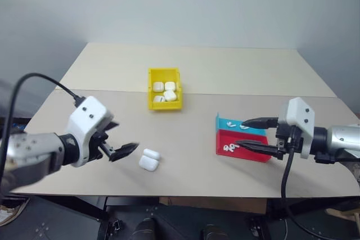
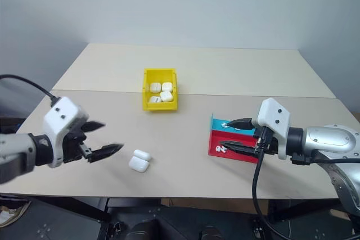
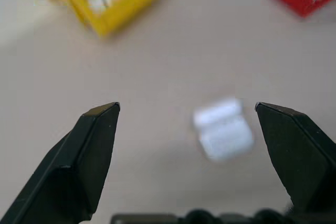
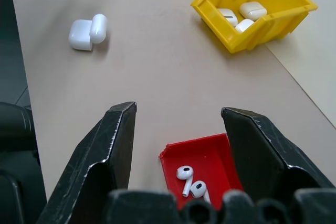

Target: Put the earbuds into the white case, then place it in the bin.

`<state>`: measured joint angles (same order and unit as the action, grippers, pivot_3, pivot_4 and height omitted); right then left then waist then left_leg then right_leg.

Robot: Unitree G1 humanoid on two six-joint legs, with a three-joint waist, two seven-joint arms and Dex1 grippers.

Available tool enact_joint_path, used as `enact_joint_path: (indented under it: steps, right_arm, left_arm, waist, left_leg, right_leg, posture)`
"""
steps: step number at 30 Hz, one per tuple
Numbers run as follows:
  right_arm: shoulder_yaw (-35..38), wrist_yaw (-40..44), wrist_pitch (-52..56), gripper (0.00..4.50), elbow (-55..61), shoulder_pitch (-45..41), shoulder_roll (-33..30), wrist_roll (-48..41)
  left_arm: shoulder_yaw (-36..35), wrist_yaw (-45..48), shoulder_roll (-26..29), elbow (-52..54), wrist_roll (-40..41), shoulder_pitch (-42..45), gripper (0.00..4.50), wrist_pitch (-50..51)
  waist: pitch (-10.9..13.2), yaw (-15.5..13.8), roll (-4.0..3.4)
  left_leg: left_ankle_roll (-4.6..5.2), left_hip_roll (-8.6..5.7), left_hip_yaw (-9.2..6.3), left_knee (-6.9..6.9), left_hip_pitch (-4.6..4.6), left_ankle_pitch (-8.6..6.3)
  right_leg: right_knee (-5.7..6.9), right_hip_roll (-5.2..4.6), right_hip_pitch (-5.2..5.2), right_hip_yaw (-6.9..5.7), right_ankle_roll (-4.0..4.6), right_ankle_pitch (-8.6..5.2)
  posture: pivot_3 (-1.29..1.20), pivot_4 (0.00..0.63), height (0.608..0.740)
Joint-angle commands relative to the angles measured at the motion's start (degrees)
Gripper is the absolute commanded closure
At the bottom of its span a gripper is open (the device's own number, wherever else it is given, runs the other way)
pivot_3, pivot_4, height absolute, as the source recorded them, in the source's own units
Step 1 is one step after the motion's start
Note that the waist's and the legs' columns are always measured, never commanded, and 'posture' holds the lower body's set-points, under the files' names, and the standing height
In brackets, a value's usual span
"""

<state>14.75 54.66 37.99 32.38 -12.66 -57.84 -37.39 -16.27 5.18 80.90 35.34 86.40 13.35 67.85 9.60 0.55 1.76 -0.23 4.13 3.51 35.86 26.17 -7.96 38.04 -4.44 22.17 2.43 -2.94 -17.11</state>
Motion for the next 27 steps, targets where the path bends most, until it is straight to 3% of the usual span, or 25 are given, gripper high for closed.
enact_joint_path:
  steps: [1,4,9,13,19,27]
  right_arm:
    - [1.81,-0.46,0.60,1.43,1.50,-0.33,-0.60,-1.24]
    - [1.80,-0.99,1.01,1.43,1.95,-0.23,-0.33,-1.42]
    - [1.80,-1.65,1.50,1.43,2.48,-0.28,-0.17,-1.66]
    - [2.01,-2.29,1.44,1.43,2.72,-0.03,0.02,-1.97]
    - [2.06,-2.95,1.23,1.43,3.20,0.54,0.08,-2.01]
    - [2.09,-4.04,1.85,1.43,4.08,1.13,0.20,-2.50]
  left_arm:
    - [10.10,-12.55,8.42,-5.70,22.29,6.17,0.00,-2.17]
    - [20.89,-16.16,8.12,-5.77,25.97,16.26,0.00,0.58]
    - [36.18,-25.28,-2.28,-9.73,26.60,28.80,0.00,1.73]
    - [44.55,-34.43,-10.90,-14.20,26.60,33.98,0.00,1.52]
    - [49.65,-44.61,-21.05,-20.48,26.60,37.92,0.00,1.57]
    - [53.93,-47.02,-22.46,-23.77,26.60,40.88,0.00,6.94]
  waist:
    - [0.01,0.18,0.00]
    - [0.01,0.03,0.00]
    - [-0.01,-0.81,-0.04]
    - [0.00,-1.27,0.00]
    - [0.00,-1.35,0.01]
    - [0.00,-1.25,0.01]
  left_leg:
    - [0.02,-0.04,0.02,-0.01,-0.02,-0.01]
    - [0.02,-0.07,0.07,-0.08,0.00,-0.02]
    - [0.02,-0.08,0.06,-0.01,-0.02,-0.01]
    - [0.02,-0.13,0.06,0.03,0.02,-0.01]
    - [0.02,-0.17,-0.01,0.09,0.12,-0.01]
    - [0.02,-0.18,-0.03,0.07,0.10,0.00]
  right_leg:
    - [0.01,-0.07,-0.01,0.06,-0.01,0.00]
    - [0.00,-0.04,0.02,0.06,-0.04,-0.02]
    - [0.03,0.01,-0.02,0.04,-0.02,-0.01]
    - [-0.02,-0.01,-0.06,0.07,-0.07,0.02]
    - [0.00,-0.02,-0.04,0.05,-0.09,0.02]
    - [0.01,-0.02,-0.04,0.05,-0.10,0.02]
  posture:
    - [0.00,0.150,0.740]
    - [0.00,0.150,0.740]
    - [0.00,0.150,0.740]
    - [0.00,0.150,0.740]
    - [0.00,0.150,0.740]
    - [0.00,0.150,0.740]
